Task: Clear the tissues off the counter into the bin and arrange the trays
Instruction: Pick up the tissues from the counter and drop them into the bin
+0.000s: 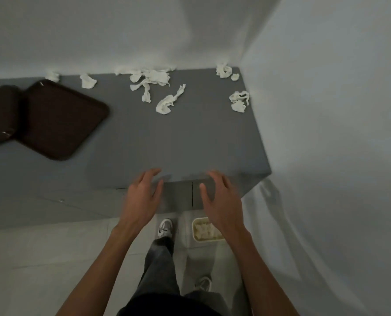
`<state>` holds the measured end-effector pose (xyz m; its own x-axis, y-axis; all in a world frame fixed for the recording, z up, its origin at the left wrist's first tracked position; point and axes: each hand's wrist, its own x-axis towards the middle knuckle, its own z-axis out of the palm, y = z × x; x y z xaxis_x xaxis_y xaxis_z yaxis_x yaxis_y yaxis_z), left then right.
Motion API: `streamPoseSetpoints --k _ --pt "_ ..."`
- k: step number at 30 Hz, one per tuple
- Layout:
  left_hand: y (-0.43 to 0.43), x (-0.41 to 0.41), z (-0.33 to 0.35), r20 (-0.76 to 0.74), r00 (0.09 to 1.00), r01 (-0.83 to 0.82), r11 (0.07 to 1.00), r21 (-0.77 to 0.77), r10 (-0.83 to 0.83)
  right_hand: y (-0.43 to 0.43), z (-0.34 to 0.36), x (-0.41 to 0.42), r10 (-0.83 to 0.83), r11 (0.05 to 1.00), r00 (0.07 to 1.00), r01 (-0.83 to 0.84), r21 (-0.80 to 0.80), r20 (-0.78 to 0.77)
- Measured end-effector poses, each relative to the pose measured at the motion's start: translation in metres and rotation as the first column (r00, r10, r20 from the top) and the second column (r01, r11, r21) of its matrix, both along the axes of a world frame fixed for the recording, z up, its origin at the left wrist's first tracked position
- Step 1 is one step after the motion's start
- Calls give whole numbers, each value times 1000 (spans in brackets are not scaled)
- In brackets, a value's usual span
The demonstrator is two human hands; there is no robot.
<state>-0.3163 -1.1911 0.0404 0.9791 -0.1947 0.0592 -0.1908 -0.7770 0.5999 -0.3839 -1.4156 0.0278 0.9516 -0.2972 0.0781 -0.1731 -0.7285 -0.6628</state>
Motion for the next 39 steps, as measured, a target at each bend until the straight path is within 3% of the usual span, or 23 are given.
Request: streamPoseSetpoints --k 8,16,21,25,28,32,35,39 --pt "10 160 -14 -103 988 126 988 94 -116 12 -15 104 11 999 993 -16 -41 -117" --pt "-25 324 -30 -204 953 253 959 125 -225 27 -24 187 -55 996 989 44 -80 -139" --pt "-35 379 -88 -209 945 283 950 133 -252 32 -27 215 -94 995 988 89 -43 -119" --pt "-32 374 -87 -236 932 334 906 259 -277 33 -27 233 -116 991 992 112 -78 -48" --pt "-27 360 -68 -288 917 322 938 132 -275 33 -28 243 -91 994 996 90 -54 -9" --pt "-13 340 -44 -328 904 259 962 -85 -273 44 -14 266 -44 998 996 47 34 -73" --pt "-1 325 -16 -326 906 190 947 -260 -271 59 -7 281 -27 985 994 44 168 -102" --pt "19 316 9 -321 912 87 886 -455 -255 66 -16 301 46 979 990 -17 204 -137"
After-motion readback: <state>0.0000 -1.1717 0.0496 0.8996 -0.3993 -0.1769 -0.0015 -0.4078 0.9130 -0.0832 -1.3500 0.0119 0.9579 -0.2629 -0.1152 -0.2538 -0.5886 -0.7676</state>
